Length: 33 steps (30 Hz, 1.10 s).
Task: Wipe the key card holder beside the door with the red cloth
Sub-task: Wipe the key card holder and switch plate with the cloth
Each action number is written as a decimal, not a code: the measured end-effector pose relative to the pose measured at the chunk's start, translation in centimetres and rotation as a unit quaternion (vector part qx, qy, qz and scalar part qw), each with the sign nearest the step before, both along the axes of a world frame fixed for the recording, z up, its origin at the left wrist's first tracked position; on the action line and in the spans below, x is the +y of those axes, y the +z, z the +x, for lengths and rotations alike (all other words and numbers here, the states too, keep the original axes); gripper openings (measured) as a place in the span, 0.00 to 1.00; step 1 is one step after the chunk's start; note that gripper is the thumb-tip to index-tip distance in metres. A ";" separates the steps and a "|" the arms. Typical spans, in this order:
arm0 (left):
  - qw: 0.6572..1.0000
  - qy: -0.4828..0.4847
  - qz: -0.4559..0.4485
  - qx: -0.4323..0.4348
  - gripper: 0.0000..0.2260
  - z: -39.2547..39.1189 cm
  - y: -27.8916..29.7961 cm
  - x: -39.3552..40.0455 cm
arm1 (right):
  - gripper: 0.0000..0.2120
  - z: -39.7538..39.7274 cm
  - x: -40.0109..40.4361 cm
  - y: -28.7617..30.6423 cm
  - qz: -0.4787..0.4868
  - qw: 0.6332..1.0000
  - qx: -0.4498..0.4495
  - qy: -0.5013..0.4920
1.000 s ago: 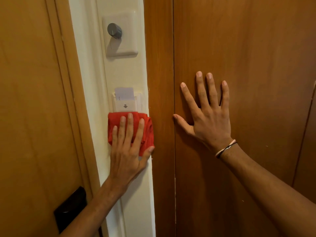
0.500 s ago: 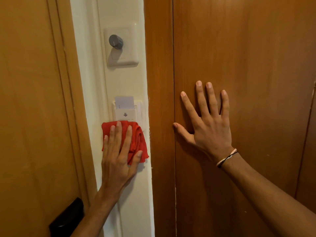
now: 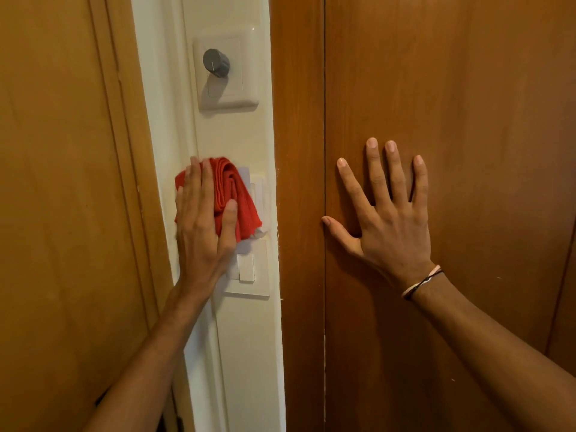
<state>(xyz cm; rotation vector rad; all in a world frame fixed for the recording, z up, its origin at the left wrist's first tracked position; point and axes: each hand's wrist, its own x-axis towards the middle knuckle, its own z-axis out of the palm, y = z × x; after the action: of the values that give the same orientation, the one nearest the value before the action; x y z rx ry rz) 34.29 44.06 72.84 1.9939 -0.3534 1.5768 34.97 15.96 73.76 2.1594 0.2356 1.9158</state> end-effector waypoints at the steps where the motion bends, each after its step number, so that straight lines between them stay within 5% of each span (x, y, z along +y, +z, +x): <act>1: 1.000 0.003 -0.001 -0.001 0.29 0.1 0.1 -0.1 | 0.42 0.0 0.0 0.0 0.000 1.000 0.001 -0.001; 8: 0.999 0.013 0.028 0.027 0.30 -1.0 -6.0 -0.1 | 0.42 0.0 -0.1 0.0 0.005 1.000 0.001 0.002; 17: 0.963 0.171 0.210 0.001 0.28 -1.5 -7.6 -3.1 | 0.43 0.3 -0.2 -0.2 -0.001 1.000 -0.009 0.016; 24: 0.995 -0.007 0.083 0.055 0.22 -4.8 -5.6 -4.2 | 0.42 -0.3 -0.1 0.1 0.000 1.000 0.021 0.013; 27: 0.996 -0.040 0.054 0.056 0.30 -6.2 -4.7 -3.6 | 0.39 -1.9 0.6 0.2 0.029 0.997 0.069 0.032; 30: 0.999 -0.026 -0.001 0.025 0.19 -6.7 -3.9 -2.7 | 0.30 -3.9 2.6 -0.8 0.058 0.988 0.094 0.110; 33: 0.999 -0.007 -0.049 0.012 0.25 -6.5 -3.1 -1.7 | 0.26 -6.3 6.3 -2.4 0.148 0.933 0.203 0.257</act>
<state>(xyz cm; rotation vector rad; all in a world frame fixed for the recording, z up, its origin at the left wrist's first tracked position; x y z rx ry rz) 27.80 42.40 69.73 1.9313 -0.2741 1.5306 28.64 22.24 71.41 2.9251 0.6896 1.8037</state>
